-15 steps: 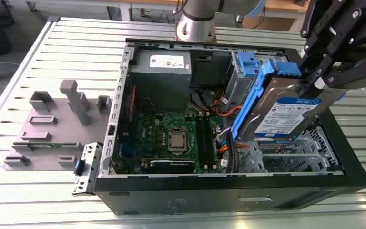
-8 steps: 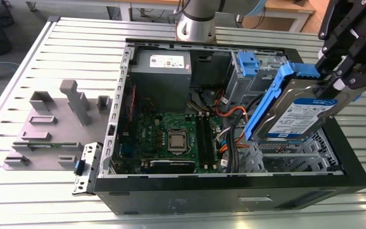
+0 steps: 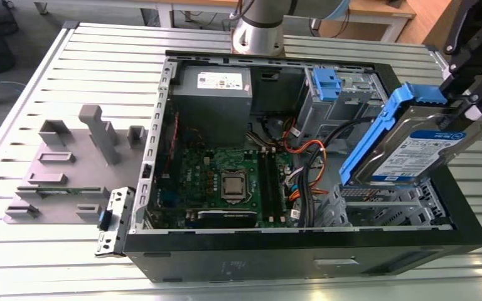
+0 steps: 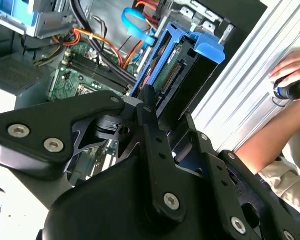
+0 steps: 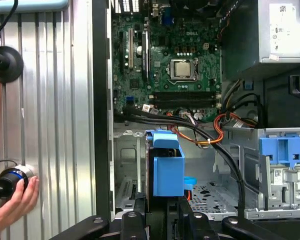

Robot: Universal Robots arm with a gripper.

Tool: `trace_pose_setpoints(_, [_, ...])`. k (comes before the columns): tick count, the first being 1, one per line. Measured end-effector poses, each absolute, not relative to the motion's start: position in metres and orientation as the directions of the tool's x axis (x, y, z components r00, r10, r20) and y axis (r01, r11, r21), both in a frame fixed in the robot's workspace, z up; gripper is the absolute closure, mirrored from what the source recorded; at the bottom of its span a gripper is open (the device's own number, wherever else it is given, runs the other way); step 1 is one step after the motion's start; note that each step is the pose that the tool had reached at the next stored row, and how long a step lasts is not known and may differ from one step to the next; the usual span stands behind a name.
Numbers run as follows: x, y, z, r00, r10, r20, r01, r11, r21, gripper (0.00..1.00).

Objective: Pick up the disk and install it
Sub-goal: 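Pick up the disk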

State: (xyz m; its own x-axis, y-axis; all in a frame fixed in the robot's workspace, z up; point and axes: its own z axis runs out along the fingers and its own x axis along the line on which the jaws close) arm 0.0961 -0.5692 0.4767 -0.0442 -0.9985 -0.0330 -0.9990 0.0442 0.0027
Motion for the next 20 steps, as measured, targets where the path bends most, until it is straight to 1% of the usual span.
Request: trace_pose_setpoints(20, [0.104,-0.570,0.460,-0.037,-0.999,-0.030,-0.999,0.037,0.003,0.65])
